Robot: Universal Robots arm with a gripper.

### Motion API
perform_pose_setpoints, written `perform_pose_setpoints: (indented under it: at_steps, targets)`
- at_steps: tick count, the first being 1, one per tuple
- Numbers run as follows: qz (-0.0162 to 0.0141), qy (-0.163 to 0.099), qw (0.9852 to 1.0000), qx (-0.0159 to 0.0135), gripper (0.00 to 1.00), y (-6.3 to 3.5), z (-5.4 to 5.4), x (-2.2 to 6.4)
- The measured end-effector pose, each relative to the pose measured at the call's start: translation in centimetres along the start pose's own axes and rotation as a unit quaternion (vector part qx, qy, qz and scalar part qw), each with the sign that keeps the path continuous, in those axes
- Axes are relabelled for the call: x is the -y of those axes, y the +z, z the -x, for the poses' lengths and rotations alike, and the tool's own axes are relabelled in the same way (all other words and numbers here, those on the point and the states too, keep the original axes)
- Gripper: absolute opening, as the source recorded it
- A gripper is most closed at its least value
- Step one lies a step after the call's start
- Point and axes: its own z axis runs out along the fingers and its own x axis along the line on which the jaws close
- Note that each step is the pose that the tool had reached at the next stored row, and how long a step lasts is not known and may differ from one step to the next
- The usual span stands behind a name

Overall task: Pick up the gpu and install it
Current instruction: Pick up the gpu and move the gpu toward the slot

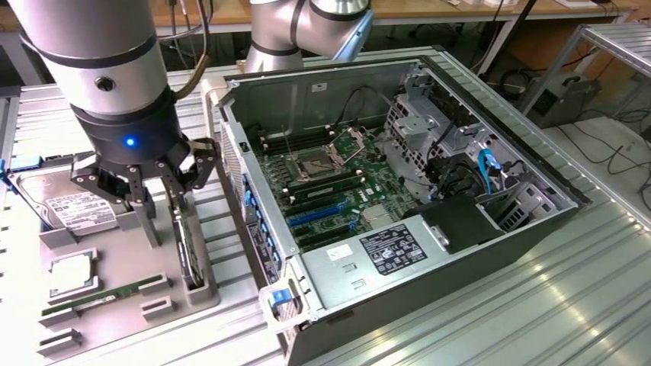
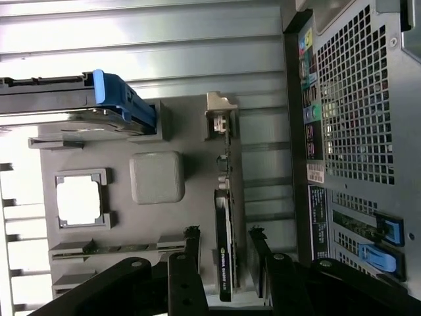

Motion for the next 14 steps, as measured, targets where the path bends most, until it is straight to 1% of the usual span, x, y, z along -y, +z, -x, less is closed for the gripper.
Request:
perform_pose_setpoints:
  at_steps: [13, 14]
  targets:
    - [0.0, 0.0, 1.0, 0.0, 0.42, 2.62, -0.1, 0.11]
    - [0.0, 0.0, 1.0, 0.0, 0.42, 2.94, -0.1, 0.12]
